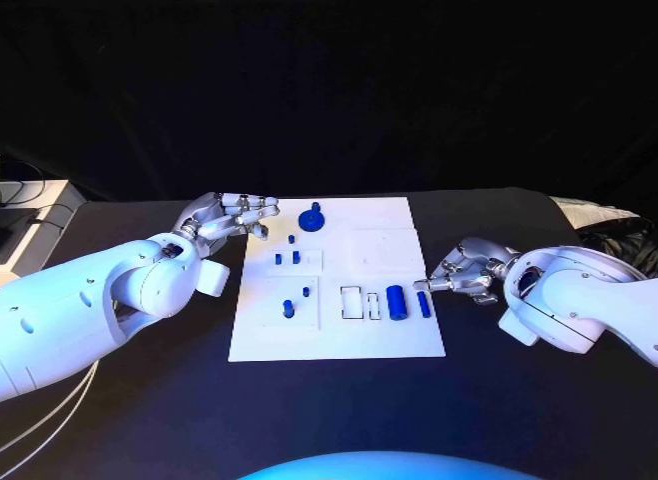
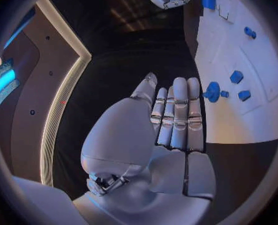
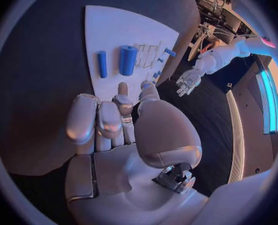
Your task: Assemble the parts on the task board
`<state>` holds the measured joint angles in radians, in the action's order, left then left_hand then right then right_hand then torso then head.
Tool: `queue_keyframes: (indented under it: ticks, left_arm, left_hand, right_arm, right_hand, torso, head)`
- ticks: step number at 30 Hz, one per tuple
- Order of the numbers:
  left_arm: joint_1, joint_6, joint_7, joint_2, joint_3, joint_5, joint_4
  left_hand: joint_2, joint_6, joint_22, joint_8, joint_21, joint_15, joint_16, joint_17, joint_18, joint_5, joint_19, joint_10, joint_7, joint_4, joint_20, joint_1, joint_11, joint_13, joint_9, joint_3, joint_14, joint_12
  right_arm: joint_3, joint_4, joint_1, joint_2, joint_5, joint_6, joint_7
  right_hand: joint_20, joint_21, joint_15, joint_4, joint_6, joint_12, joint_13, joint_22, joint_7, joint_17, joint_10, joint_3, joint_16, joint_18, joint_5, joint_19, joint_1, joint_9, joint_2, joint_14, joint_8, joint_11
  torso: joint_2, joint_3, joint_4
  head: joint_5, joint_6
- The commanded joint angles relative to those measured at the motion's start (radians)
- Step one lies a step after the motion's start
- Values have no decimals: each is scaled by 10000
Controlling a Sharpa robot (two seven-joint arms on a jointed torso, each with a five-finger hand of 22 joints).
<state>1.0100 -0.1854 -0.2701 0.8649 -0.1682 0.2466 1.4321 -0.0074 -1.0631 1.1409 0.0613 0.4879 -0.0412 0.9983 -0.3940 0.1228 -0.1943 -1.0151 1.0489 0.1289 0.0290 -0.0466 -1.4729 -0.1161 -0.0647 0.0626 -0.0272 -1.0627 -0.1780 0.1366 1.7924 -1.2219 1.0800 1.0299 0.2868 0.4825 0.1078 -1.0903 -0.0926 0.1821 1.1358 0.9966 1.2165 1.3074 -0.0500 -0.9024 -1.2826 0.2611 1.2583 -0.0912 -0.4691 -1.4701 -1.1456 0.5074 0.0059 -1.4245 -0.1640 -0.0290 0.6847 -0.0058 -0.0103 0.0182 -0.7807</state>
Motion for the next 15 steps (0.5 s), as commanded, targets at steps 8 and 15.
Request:
queue_keyframes:
  ticks: [8, 15]
  left_arm:
    - [-44, -10, 10, 28, -8, 139, 142]
    - [-48, -33, 16, 58, -8, 165, 178]
  left_hand:
    - [-95, 47, 16, 43, -62, -29, 38, 20, 8, -10, 33, -74, 37, 81, -38, 153, 2, 7, 14, -55, 65, -67]
    - [-121, 47, 12, 45, -77, -30, 43, 24, -6, -9, 34, -77, 30, 100, -30, 206, 4, 6, 14, -77, 62, -81]
  right_arm:
    - [45, -125, 110, -766, 1062, -516, 1810]
    - [56, -321, 146, -1190, 1276, -520, 1986]
  right_hand:
    - [-9, -522, -9, 1025, 141, 96, 735, 1548, 97, -669, -369, -911, 125, 206, -131, -501, 989, 889, -1016, -147, 209, -51]
    - [-1, -542, -15, 1021, 146, 63, 858, 1550, 104, -767, -413, -872, 113, 212, -122, -500, 1014, 1110, -963, -170, 278, -63]
  torso:
    - [-61, -31, 28]
    - [-49, -40, 33]
  head:
    - [1, -74]
    - [-41, -142]
